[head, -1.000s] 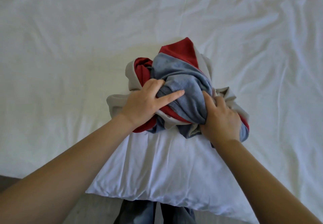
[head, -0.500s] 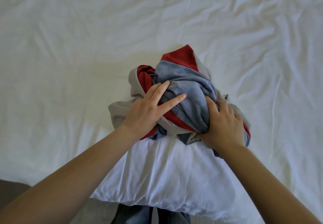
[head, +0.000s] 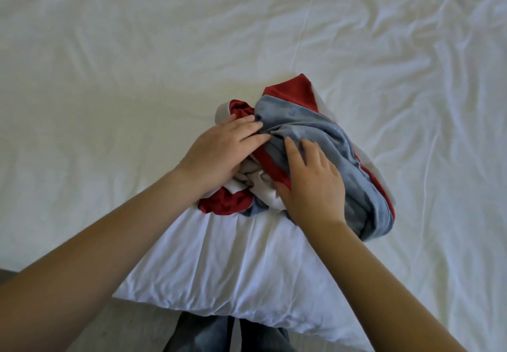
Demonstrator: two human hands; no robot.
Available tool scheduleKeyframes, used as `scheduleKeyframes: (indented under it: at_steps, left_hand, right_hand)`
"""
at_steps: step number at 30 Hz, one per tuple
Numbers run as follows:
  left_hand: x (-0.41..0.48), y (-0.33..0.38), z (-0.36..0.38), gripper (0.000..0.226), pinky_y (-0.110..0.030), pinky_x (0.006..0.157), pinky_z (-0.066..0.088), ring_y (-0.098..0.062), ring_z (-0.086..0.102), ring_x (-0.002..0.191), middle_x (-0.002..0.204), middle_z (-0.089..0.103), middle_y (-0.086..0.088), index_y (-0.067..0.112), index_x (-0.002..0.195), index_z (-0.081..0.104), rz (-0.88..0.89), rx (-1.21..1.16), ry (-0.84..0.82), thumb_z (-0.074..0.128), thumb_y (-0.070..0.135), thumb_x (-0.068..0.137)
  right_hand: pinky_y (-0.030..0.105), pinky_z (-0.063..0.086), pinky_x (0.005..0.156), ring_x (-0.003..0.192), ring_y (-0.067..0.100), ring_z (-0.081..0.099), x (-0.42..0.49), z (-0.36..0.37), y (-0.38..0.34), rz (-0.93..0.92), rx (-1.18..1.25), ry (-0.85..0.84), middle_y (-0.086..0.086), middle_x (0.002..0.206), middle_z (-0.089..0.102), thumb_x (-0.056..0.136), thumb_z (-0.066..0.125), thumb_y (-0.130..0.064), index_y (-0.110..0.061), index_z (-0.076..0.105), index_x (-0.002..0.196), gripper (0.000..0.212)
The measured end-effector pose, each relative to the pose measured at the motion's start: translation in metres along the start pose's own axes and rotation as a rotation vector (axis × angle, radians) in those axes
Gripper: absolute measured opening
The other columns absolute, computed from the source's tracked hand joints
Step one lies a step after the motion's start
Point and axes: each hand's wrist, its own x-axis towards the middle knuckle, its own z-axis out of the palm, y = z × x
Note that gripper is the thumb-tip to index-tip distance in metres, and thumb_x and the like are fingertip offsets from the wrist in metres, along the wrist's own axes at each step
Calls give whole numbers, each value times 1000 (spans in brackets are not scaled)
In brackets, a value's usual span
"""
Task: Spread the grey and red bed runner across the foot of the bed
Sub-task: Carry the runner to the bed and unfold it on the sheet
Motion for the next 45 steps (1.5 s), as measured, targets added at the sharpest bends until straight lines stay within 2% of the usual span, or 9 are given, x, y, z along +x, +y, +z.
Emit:
scheduleKeyframes:
  at_steps: [3, 5, 8, 14, 21, 25, 32, 40, 45]
  left_hand:
    - [4, -2, 6, 37, -45, 81, 55, -32, 61, 111, 117, 65, -17, 3, 120, 63, 17, -16, 45, 61, -3, 84]
    - [6, -3, 8, 25, -42, 61, 57, -31, 67, 94, 99, 70, -17, -1, 106, 69, 57, -6, 130, 61, -2, 82]
    - [7, -6, 9, 22, -38, 49, 54, -31, 68, 77, 83, 70, -16, -2, 89, 72, 107, -4, 241, 51, 3, 88]
    - [-1, -21, 0, 7, -33, 43, 50, -27, 66, 70, 77, 69, -12, 1, 78, 71, 171, 31, 299, 67, -5, 79]
    - [-12, -49, -35, 15, -37, 44, 50, -30, 65, 72, 81, 68, -14, 1, 81, 69, 154, 40, 253, 60, -11, 78]
    - [-30, -79, -59, 15, -39, 45, 50, -32, 66, 72, 82, 68, -17, -2, 82, 68, 131, 73, 238, 56, -10, 80]
    - [-80, -124, -66, 17, -39, 43, 48, -33, 64, 70, 86, 68, -16, 1, 85, 66, -35, 122, 129, 69, -10, 72]
    - [-71, -105, -58, 17, -36, 43, 48, -33, 63, 70, 80, 65, -14, 3, 77, 64, -54, 96, 154, 70, -7, 65]
    - [-58, -70, -50, 20, -42, 69, 51, -31, 63, 86, 88, 67, -12, 5, 86, 68, 99, 43, 150, 52, 3, 73]
  right_hand:
    - [32, 52, 72, 113, 25, 58, 1, 7, -3, 16, -61, 61, 11, 130, 55, 86, 68, -40, -16, 48, 138, 60]
    - [28, 50, 57, 94, 24, 65, -5, 12, -5, -17, -80, 235, 10, 113, 64, 78, 77, -22, -14, 64, 121, 45]
    - [29, 49, 55, 79, 23, 64, -14, 18, -11, -127, -114, 434, 8, 93, 67, 73, 76, -4, -10, 72, 100, 27]
    - [35, 50, 61, 80, 27, 63, -9, 7, -30, 36, -113, 413, 10, 95, 66, 72, 75, -10, -8, 70, 109, 37]
    - [24, 36, 39, 53, 23, 54, 15, -22, -70, 81, 23, 340, 5, 63, 58, 61, 75, 5, -9, 67, 67, 17]
    - [24, 37, 36, 50, 21, 52, 26, -27, -107, 32, 67, 353, 3, 61, 57, 66, 74, 2, -11, 66, 64, 16]
    - [22, 22, 44, 48, 19, 47, 43, -8, -169, -49, 2, 237, 2, 59, 54, 69, 74, -5, -14, 60, 57, 20]
    - [26, 36, 49, 74, 16, 51, 36, -30, -146, -110, -1, -8, -5, 83, 55, 87, 52, -24, -21, 61, 83, 11]
    - [26, 40, 55, 86, 23, 58, 37, -71, -91, -104, 56, 215, 1, 95, 62, 79, 62, -31, -20, 66, 95, 20]
